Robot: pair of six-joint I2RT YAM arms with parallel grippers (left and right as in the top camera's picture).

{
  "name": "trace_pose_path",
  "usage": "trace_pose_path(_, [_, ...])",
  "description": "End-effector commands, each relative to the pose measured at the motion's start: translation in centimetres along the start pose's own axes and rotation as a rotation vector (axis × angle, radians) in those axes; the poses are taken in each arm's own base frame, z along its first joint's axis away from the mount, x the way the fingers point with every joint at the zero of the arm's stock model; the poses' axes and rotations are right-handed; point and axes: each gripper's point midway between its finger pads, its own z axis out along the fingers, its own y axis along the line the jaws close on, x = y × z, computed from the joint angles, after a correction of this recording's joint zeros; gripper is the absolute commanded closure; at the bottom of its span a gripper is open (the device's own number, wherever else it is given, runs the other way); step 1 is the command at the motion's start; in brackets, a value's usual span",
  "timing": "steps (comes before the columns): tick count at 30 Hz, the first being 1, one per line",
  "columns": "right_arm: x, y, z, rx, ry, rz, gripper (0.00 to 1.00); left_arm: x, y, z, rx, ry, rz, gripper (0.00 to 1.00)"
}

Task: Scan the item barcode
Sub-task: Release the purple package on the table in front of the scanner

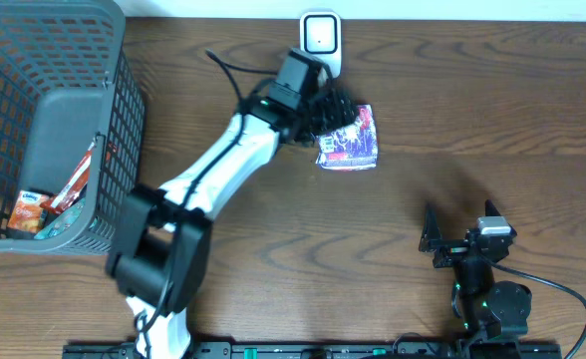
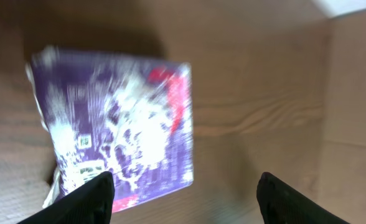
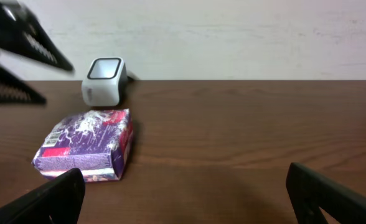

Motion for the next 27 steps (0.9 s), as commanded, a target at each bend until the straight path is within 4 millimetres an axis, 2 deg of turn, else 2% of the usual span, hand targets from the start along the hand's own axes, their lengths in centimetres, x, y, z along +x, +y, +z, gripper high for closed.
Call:
trace_pose_path(1, [0.1, -0.3, 0.0, 0.013, 0.000, -0.014, 0.01, -3.9, -4.1, -7.5, 0.105, -0.162, 0.107, 0.26])
trace_pose_path(4, [0.1, -0.3, 0.0, 0.013, 0.000, -0.014, 0.01, -5.9, -5.6, -12.7, 0.149, -0.267, 0.134, 0.26])
trace_pose_path(8, [0.1, -0.3, 0.0, 0.013, 0.000, -0.014, 0.01, -8.6, -6.6, -20.9, 0.190, -0.445, 0.169, 0.27])
trace_pose_path(12, [0.1, -0.3, 0.0, 0.013, 0.000, -0.014, 0.01, -10.8, -5.5, -30.3, 0.176, -0.655, 0.202, 0.26])
trace_pose_path(15, [0.1, -0.3, 0.0, 0.013, 0.000, -0.014, 0.01, -11.6, -3.3, -37.0, 0.086, -0.816, 0.282, 0.26])
trace_pose_path(16, [0.1, -0.3, 0.0, 0.013, 0.000, -0.014, 0.01, -11.8, -2.0, -40.1, 0.031, -0.891, 0.291, 0.26])
trace_pose_path(18, [0.1, -0.3, 0.0, 0.013, 0.000, -0.014, 0.01, -12.2, 0.7, -44.1, -0.069, -0.999, 0.247, 0.26])
trace_pose_path(21, [0.1, -0.3, 0.0, 0.013, 0.000, -0.014, 0.01, -12.2, 6.6, -49.9, -0.297, -1.147, 0.124, 0.26])
trace_pose_path(25, [0.1, -0.3, 0.0, 0.013, 0.000, -0.014, 0.01, -10.7, 14.8, -55.2, -0.587, -1.244, -0.102, 0.26])
trace_pose_path(27, [0.1, -0.3, 0.0, 0.013, 0.000, -0.014, 0.01, -9.7, 18.3, -56.8, -0.686, -1.252, -0.200, 0.26])
